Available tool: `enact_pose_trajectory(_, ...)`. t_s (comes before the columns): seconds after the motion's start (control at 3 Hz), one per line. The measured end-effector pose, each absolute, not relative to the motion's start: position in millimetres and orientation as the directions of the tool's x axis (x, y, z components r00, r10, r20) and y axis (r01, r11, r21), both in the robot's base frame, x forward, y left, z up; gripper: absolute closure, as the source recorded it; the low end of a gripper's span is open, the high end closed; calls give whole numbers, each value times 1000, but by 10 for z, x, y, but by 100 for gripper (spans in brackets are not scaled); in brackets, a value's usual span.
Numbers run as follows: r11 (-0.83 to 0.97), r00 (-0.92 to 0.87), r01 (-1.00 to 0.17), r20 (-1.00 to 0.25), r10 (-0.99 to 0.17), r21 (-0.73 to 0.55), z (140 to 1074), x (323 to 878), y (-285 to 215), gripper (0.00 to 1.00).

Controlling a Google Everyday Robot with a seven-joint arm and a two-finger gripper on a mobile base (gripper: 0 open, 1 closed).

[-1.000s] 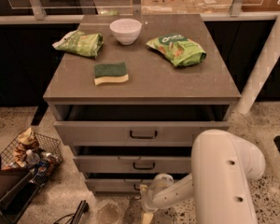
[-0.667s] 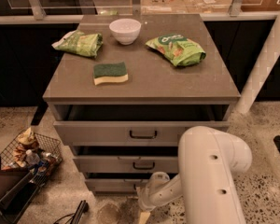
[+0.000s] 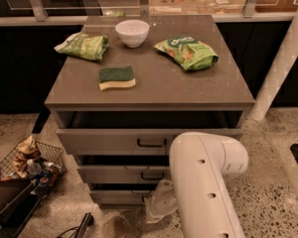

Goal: Open bottom drawer

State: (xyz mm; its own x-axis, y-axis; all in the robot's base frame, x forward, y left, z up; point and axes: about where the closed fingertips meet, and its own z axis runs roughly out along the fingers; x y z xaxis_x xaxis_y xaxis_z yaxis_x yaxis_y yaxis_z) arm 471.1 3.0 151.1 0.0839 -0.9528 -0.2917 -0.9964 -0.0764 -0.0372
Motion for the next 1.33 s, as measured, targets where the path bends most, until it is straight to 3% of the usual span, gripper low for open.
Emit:
enact_pose_trajectory(0.33, -78, 86, -996, -290, -953, -37, 1504, 4715, 33, 84)
enact_pose_trajectory(0.67, -78, 86, -996, -290, -953, -37, 1505, 4714, 33, 100)
enact_pose_trajectory(1.33, -64, 75, -997, -286, -955, -46, 1560, 4698, -6, 100)
